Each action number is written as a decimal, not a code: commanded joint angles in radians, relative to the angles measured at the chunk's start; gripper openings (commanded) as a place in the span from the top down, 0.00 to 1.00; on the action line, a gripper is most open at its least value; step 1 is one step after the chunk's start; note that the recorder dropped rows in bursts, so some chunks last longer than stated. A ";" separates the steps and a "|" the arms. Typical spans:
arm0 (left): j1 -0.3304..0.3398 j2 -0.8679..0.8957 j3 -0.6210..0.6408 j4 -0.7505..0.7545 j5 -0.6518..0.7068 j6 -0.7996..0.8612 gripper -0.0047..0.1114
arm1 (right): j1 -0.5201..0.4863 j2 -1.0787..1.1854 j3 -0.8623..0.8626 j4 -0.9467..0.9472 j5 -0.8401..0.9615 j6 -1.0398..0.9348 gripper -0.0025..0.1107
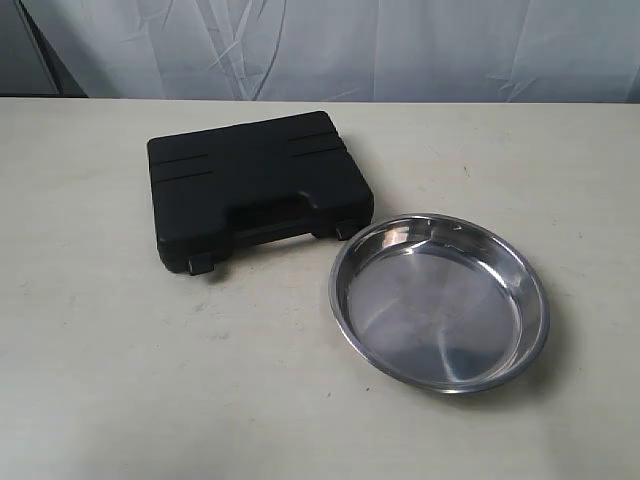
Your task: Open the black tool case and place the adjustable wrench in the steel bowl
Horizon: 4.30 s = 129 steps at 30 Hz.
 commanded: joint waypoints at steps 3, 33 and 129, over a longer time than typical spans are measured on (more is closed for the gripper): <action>-0.001 0.004 -0.002 -0.002 -0.007 -0.001 0.96 | -0.004 -0.005 0.002 -0.001 -0.016 -0.002 0.99; -0.001 0.004 -0.002 -0.002 -0.007 -0.001 0.96 | -0.004 0.021 -0.222 0.342 -0.280 -0.047 0.99; -0.001 0.004 -0.002 -0.002 -0.006 -0.001 0.96 | 0.637 2.174 -1.695 -0.075 0.639 -0.659 0.97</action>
